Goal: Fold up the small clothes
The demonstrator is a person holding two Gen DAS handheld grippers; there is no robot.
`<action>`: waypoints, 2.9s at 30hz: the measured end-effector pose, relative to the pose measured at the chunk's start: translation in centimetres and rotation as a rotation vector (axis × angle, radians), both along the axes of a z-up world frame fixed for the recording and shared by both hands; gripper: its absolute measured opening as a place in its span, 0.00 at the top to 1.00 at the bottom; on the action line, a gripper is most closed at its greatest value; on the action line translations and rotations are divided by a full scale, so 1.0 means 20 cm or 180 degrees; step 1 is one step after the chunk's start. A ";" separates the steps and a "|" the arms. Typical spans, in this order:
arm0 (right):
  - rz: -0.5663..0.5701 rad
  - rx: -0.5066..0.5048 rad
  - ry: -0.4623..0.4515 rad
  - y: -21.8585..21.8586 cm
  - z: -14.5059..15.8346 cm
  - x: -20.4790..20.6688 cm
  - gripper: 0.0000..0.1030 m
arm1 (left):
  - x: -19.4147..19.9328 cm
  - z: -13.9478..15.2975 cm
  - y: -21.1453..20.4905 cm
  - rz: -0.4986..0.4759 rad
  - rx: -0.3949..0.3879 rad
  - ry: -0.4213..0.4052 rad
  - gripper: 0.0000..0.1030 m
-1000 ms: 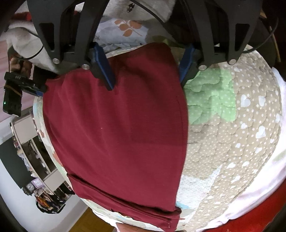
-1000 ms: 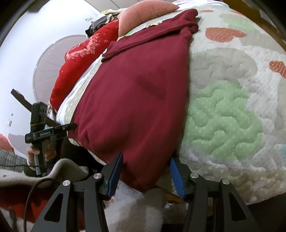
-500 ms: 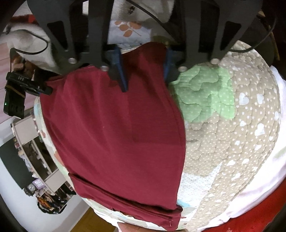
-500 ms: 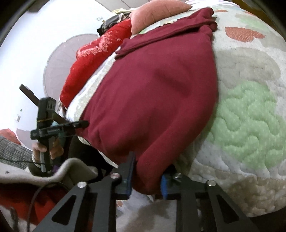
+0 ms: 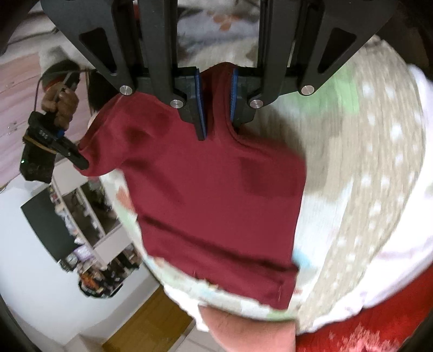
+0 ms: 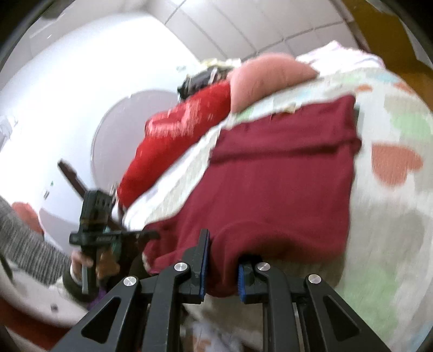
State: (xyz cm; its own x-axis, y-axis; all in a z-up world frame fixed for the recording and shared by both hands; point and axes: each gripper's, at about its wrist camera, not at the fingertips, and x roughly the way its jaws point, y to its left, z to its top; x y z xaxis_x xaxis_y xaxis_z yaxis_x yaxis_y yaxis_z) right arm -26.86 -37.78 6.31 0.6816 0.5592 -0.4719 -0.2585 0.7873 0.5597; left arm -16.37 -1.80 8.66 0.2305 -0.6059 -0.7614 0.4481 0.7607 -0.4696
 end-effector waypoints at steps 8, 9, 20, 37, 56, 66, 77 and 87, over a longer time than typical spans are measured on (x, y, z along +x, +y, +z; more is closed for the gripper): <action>-0.0431 -0.0266 -0.0235 -0.12 0.16 0.38 0.85 | 0.46 0.17 -0.14 0.0211 -0.0163 -0.0388 0.86; -0.0461 -0.0309 -0.0244 -0.14 0.17 0.43 0.85 | 0.52 0.17 -0.16 0.0236 -0.0145 -0.0411 0.86; -0.0900 -0.0370 -0.0081 -0.40 0.19 1.03 0.85 | 1.21 0.07 -0.44 0.0640 0.0154 -0.0431 0.92; -0.1309 -0.0143 0.0017 -0.62 0.25 1.16 0.30 | 1.46 0.13 -0.38 0.0973 -0.0218 -0.0323 0.24; -0.1330 -0.1406 0.0639 -0.47 -0.12 1.68 0.66 | 1.63 -0.28 -0.58 0.1159 0.0939 -0.0345 0.23; -0.1175 -0.1350 0.0329 -0.32 0.07 1.33 0.62 | 1.42 -0.18 -0.41 0.1253 0.0770 -0.0404 0.23; -0.0981 -0.1377 0.0588 -0.16 0.01 1.37 0.56 | 1.11 -0.14 -0.33 0.1179 0.0793 -0.0561 0.23; -0.0490 -0.1339 0.0438 0.26 0.07 1.50 0.56 | 1.02 -0.21 -0.22 0.1271 0.0841 -0.0518 0.23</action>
